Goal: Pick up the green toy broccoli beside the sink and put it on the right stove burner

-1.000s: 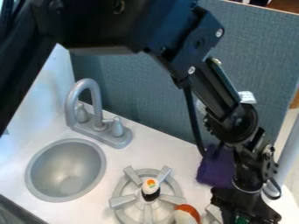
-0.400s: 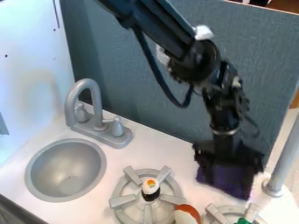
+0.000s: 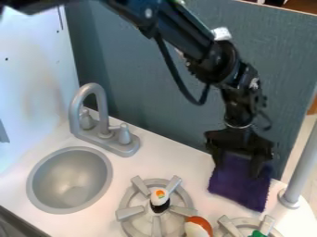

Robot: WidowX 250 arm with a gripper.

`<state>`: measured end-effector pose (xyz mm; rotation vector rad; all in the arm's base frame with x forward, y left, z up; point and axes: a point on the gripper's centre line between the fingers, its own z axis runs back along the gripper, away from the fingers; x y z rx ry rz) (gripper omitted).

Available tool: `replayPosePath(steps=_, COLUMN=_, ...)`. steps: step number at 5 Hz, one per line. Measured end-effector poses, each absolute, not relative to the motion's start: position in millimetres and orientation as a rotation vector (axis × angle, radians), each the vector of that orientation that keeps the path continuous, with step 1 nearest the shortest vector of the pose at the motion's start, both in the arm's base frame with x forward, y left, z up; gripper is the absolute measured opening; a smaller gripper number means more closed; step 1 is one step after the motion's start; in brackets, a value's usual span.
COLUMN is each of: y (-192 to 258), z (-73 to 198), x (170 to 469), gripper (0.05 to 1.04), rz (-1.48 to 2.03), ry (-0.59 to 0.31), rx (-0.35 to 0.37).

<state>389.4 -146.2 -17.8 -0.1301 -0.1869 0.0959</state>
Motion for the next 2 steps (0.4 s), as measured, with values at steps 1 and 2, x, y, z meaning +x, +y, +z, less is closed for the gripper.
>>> replayPosePath(steps=1, y=-147.3, z=-27.0, x=400.3, gripper=1.0, rz=0.096, ry=-0.194, rx=-0.115)
replayPosePath(steps=2, y=-143.8, z=-29.9, x=404.4, gripper=1.0, rz=0.115, ry=-0.218, rx=-0.095)
